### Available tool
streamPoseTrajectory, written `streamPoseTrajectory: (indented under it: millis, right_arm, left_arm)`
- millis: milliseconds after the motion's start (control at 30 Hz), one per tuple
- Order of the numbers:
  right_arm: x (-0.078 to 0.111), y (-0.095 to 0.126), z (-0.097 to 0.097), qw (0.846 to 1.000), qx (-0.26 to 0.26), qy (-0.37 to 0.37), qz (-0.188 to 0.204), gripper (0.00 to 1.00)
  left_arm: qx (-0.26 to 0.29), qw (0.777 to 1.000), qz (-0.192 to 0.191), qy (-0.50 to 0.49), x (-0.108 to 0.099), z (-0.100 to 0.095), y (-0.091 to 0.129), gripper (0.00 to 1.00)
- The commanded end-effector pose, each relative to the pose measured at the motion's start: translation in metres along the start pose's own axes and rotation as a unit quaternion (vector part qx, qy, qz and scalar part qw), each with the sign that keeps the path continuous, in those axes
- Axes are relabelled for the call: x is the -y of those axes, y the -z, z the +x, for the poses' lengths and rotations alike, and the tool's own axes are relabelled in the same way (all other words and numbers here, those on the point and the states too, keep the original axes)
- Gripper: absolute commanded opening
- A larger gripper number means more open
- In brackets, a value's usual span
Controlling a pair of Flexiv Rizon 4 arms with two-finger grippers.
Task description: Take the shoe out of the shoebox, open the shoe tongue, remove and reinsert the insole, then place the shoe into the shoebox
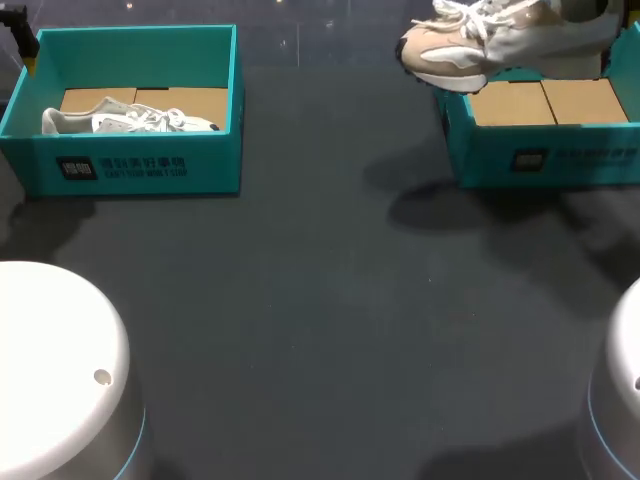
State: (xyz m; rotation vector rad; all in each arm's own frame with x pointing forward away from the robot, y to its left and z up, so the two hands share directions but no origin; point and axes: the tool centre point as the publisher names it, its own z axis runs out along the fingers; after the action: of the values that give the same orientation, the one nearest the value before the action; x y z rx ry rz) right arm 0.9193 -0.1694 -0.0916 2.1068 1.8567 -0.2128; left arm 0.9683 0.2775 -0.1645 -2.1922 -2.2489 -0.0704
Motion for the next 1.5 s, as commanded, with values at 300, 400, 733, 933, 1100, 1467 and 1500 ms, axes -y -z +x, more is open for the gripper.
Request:
streamPoseTrajectory:
  millis: [300,400,733,933,1100,1467,1500]
  right_arm:
    - [0.099,0.018,0.055,0.999,0.005,0.012,-0.036,0.00]
    - [0.113,0.017,0.065,0.999,0.006,0.019,-0.037,0.00]
    - [0.148,0.021,0.084,0.999,0.002,0.037,-0.023,0.00]
    - [0.148,0.021,0.084,0.999,0.002,0.037,-0.023,0.00]
    - [0.147,0.021,0.088,0.999,-0.006,0.034,-0.024,0.00]
    - [0.209,0.002,0.156,0.999,0.014,0.023,-0.034,0.00]
    - [0.214,0.000,0.161,0.999,0.015,0.023,-0.034,0.00]
  left_arm:
    - [-0.001,1.000,-0.001,0.000,0.001,0.000,0.001,1.00]
    - [-0.001,1.000,-0.001,0.000,0.001,0.000,0.001,1.00]
    - [-0.001,1.000,-0.001,0.000,0.001,0.000,0.001,1.00]
    - [-0.001,1.000,-0.001,0.000,0.001,0.000,0.001,1.00]
    - [-0.001,1.000,-0.001,0.000,0.001,0.000,0.001,1.00]
    - [-0.001,1.000,-0.001,0.000,0.001,0.000,0.001,1.00]
    - [-0.001,1.000,-0.001,0.000,0.001,0.000,0.001,1.00]
